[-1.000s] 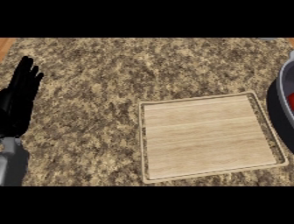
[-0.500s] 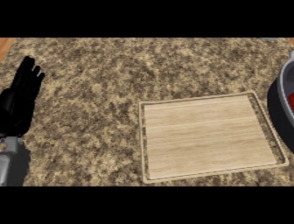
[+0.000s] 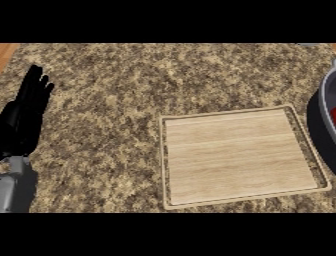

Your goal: Pick the tomato from the tray and place it in the pot

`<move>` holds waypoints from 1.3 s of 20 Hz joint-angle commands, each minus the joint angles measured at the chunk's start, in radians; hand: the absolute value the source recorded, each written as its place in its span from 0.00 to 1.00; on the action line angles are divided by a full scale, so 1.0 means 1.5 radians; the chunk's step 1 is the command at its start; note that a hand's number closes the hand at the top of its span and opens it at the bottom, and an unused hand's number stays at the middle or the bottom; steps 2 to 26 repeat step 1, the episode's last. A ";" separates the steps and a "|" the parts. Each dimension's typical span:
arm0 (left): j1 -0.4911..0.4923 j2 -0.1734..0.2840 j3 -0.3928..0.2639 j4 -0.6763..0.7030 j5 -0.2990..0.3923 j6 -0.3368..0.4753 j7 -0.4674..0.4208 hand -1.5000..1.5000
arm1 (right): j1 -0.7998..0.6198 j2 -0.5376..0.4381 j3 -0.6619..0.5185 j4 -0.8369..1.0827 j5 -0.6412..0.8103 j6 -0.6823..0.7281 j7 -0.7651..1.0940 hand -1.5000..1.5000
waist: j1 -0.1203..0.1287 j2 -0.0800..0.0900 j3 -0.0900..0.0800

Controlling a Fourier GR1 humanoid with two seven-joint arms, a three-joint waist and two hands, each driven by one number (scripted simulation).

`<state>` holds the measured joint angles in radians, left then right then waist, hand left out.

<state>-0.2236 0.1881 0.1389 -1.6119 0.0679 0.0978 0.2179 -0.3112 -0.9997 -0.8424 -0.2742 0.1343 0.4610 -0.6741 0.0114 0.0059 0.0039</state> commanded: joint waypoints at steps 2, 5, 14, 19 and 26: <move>0.013 -0.001 0.000 -0.022 0.000 0.000 -0.002 0.50 | 0.010 -0.012 0.003 0.028 -0.003 0.037 -0.053 0.00 | 0.004 0.000 0.001; 0.013 -0.001 0.000 -0.022 0.000 0.000 -0.002 0.50 | 0.010 -0.012 0.003 0.028 -0.003 0.037 -0.053 0.00 | 0.004 0.000 0.001; 0.013 -0.001 0.000 -0.022 0.000 0.000 -0.002 0.50 | 0.010 -0.012 0.003 0.028 -0.003 0.037 -0.053 0.00 | 0.004 0.000 0.001; 0.013 -0.001 0.000 -0.022 0.000 0.000 -0.002 0.50 | 0.010 -0.012 0.003 0.028 -0.003 0.037 -0.053 0.00 | 0.004 0.000 0.001; 0.013 -0.001 0.000 -0.022 0.000 0.000 -0.002 0.50 | 0.010 -0.012 0.003 0.028 -0.003 0.037 -0.053 0.00 | 0.004 0.000 0.001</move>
